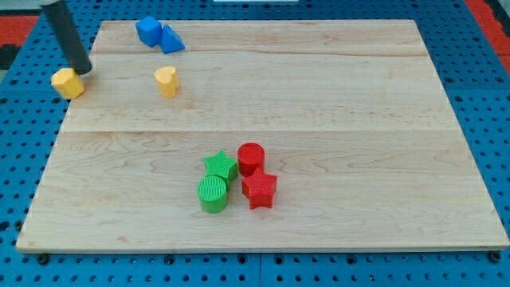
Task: Push the red blocks to the center of the board
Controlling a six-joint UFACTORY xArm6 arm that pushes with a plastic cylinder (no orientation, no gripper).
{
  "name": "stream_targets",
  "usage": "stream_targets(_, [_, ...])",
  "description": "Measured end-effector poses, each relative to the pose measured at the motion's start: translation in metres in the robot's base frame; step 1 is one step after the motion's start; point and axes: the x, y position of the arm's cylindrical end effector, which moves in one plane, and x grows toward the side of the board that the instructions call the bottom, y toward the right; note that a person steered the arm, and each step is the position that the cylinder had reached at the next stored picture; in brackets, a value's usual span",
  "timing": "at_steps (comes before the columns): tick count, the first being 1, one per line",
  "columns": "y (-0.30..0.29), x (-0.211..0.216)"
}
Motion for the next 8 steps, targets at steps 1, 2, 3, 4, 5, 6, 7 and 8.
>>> stream_targets(1, [0.004, 0.009])
stream_targets(2, [0.029, 0.019])
stream_targets(3, [0.097, 0.079])
stream_targets(4, [0.176, 0.139])
stream_targets(5, [0.182, 0.258])
stream_targets(6, [0.188, 0.293])
stream_targets(7, [0.268, 0.276])
stream_targets(8, [0.321, 0.252])
